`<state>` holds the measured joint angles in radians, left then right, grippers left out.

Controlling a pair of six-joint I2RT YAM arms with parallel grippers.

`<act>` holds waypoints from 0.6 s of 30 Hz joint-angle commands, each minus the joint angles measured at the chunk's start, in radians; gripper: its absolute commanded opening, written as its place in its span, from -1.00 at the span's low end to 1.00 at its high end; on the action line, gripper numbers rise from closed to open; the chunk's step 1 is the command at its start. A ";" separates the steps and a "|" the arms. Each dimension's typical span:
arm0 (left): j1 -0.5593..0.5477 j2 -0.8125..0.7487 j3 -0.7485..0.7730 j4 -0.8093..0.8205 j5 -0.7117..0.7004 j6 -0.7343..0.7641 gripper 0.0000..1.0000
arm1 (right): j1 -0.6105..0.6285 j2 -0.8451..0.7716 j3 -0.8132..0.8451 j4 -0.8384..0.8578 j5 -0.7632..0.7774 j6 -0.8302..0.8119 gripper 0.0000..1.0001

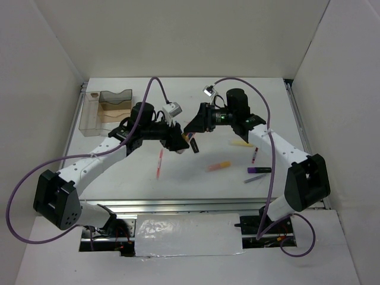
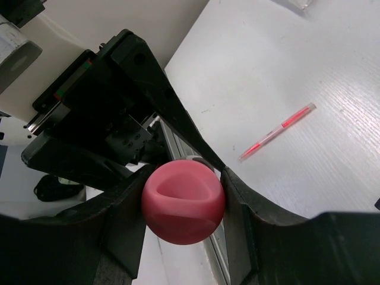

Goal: Sort the stationery into containers
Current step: Place the stationery in the storage box.

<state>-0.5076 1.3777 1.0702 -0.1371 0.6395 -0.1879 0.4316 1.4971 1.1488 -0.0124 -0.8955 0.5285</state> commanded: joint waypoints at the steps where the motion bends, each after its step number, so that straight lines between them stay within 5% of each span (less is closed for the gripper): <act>1: -0.005 -0.008 0.013 0.031 -0.030 0.004 -0.09 | 0.010 -0.006 0.011 0.046 -0.019 0.011 -0.68; 3: -0.003 -0.011 0.017 0.002 -0.040 0.021 -0.27 | 0.010 -0.009 0.022 0.026 -0.008 -0.001 -0.02; 6: 0.018 -0.032 0.001 -0.025 -0.041 0.060 -0.54 | -0.011 -0.024 0.031 0.020 0.012 -0.008 0.30; 14: 0.245 -0.085 -0.019 -0.156 -0.035 0.246 -0.97 | -0.131 -0.070 0.039 -0.024 0.020 -0.030 0.41; 18: 0.415 -0.092 -0.003 -0.220 -0.009 0.342 -1.00 | -0.183 -0.084 0.029 -0.052 0.026 -0.064 0.41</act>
<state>-0.1879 1.3254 1.0470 -0.3183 0.5880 0.0280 0.2668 1.4700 1.1496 -0.0471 -0.8719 0.4992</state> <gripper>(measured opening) 0.624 0.703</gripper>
